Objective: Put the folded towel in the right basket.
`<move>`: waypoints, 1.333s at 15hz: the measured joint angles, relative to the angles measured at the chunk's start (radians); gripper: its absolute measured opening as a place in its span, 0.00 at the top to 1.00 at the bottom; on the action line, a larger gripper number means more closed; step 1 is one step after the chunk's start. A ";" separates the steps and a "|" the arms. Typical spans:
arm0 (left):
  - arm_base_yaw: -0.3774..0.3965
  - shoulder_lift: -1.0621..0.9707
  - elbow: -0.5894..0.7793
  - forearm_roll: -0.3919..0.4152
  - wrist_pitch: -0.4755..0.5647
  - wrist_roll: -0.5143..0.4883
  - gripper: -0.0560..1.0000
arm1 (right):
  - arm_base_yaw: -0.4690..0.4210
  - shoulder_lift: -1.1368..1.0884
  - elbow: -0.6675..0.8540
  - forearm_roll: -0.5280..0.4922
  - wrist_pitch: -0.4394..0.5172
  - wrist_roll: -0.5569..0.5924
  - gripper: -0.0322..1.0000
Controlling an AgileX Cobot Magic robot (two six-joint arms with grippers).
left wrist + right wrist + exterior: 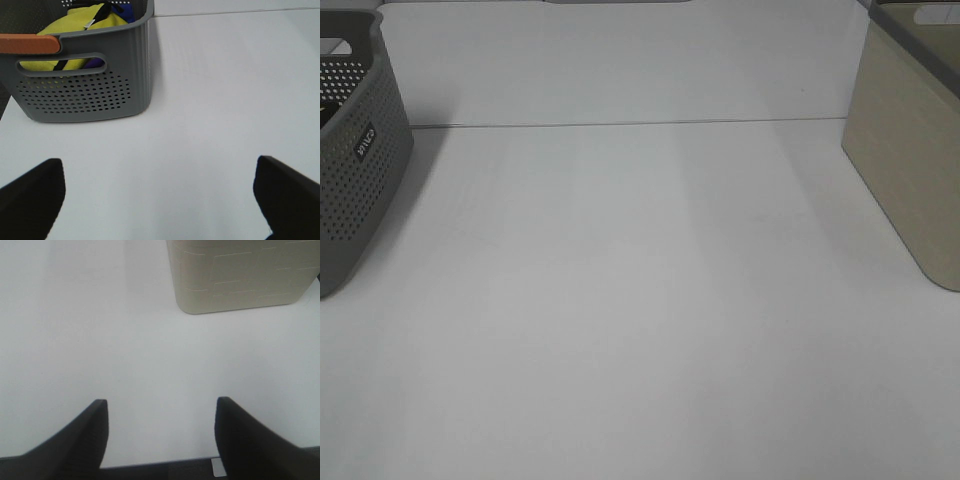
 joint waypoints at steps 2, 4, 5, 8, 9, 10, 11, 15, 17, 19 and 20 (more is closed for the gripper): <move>0.000 0.000 0.000 0.000 0.000 0.000 0.03 | 0.000 0.000 0.000 0.000 -0.001 0.000 0.39; 0.000 0.000 0.000 0.000 0.000 0.000 0.03 | 0.000 0.000 0.000 0.000 -0.001 0.000 0.39; 0.000 0.000 0.000 0.000 0.000 0.000 0.03 | 0.000 0.000 0.000 0.000 -0.001 0.000 0.39; 0.000 0.000 0.000 0.000 0.000 0.000 0.03 | 0.000 -0.001 0.000 0.000 -0.001 0.000 0.39; 0.000 0.000 0.000 0.000 0.000 0.000 0.03 | 0.000 -0.013 0.000 0.000 -0.003 0.000 0.39; 0.000 0.000 0.000 0.000 0.000 0.000 0.03 | 0.000 -0.033 0.000 0.000 -0.004 0.000 0.39; 0.000 0.000 0.000 0.000 0.000 0.000 0.03 | 0.000 -0.060 0.000 0.000 -0.004 0.000 0.39; 0.000 0.000 0.000 0.000 0.000 0.000 0.03 | 0.000 -0.156 0.001 0.000 -0.004 0.000 0.39; 0.000 0.000 0.000 0.000 0.000 0.000 0.03 | 0.000 -0.174 0.001 0.000 -0.004 0.000 0.39; 0.000 0.000 0.000 0.000 0.000 0.000 0.03 | 0.000 -0.175 0.001 0.000 -0.004 0.000 0.39; 0.000 0.000 0.000 0.000 0.000 0.000 0.03 | 0.000 -0.175 0.001 0.000 -0.004 0.001 0.39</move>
